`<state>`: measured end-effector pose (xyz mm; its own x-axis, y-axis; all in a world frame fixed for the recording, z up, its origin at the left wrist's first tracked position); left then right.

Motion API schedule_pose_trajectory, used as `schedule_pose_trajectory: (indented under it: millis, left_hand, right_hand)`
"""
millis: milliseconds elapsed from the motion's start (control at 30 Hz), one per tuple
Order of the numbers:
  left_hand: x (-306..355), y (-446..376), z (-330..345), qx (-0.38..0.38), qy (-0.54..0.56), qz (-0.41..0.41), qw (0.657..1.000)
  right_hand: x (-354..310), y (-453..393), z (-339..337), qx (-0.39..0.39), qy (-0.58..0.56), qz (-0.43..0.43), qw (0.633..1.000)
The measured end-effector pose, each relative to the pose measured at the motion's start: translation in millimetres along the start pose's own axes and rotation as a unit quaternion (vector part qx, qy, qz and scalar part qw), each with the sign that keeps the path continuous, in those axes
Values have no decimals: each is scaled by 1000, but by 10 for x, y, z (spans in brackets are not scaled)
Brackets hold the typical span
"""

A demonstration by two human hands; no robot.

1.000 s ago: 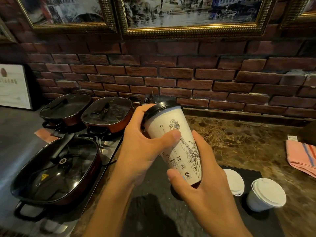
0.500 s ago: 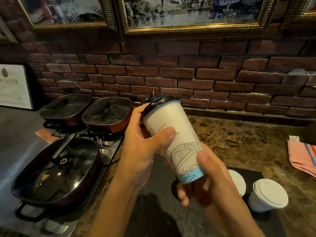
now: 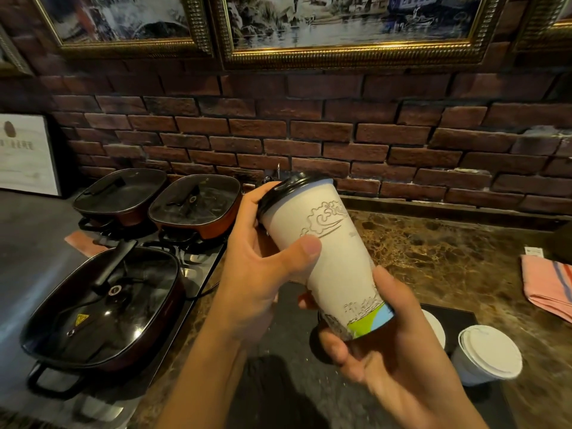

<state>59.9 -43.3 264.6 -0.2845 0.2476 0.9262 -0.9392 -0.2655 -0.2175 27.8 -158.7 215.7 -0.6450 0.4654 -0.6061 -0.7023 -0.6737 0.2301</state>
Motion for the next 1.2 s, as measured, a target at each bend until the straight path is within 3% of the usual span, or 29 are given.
schedule_pose_trajectory:
  millis: [67, 133, 167, 233, 267, 333, 400, 433, 500, 567, 633, 700, 800, 900, 967, 1200]
  left_hand:
    - [7, -4, -7, 6, 1, 0, 1000]
    - [25, -13, -40, 26, -7, 7, 1000]
    - [38, -13, -52, 36, -17, 13, 999]
    - [56, -8, -57, 44, -45, 24, 998]
    - [63, -3, -49, 43, -58, 28, 997]
    - [76, 7, -24, 34, -72, 35, 996]
    - [88, 9, 1, 21, -65, 37, 997]
    - [94, 10, 13, 14, -56, 37, 998]
    - [95, 8, 22, 3, -34, 38, 999]
    - [80, 11, 15, 2, -13, 34, 999]
    - [44, 15, 26, -7, 5, 23, 1000]
    - [8, 12, 29, -11, 15, 14, 1000]
    - [0, 2, -13, 6, 12, 12, 1000]
    - [28, 7, -29, 19, -22, 26, 999]
    - [24, 5, -32, 23, -32, 25, 999]
    - [-85, -17, -76, -5, 2, -11, 1000]
  right_hand:
    - [15, -7, -25, 2, -23, 10, 1000]
    - [-135, -23, -140, 60, 110, -74, 989]
    - [-247, -8, -183, 105, 229, -133, 959]
    - [-447, 70, -151, 174, 447, -245, 843]
    - [-486, 100, -107, 184, 503, -278, 798]
    - [-507, 135, -79, 192, 516, -302, 778]
    - [-512, 152, -93, 180, 469, -298, 812]
    - [-476, 128, -105, 157, 412, -273, 855]
    - [-307, 47, -88, 75, 235, -190, 950]
    - [-91, -4, -34, 3, 64, -89, 994]
    - [68, -3, 82, -80, -61, -3, 995]
    - [99, -8, 84, -95, -75, 10, 993]
    - [-84, -24, -126, 35, 130, -95, 986]
    - [-399, 92, -149, 151, 383, -257, 875]
    - [-454, 131, -112, 166, 426, -299, 838]
    - [-84, -62, -154, 62, 171, -144, 973]
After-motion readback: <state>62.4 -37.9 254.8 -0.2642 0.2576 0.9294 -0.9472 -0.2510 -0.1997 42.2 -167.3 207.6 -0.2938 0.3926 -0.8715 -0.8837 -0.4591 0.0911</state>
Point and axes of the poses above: each hand's wrist, its own y-axis away from the middle knuckle, its own z-axis out of the palm, x = y × z, the point moved 9 cm from there along -y, towards the middle knuckle, and after that the axes turned 5 degrees about x, right-handed, at the moved point
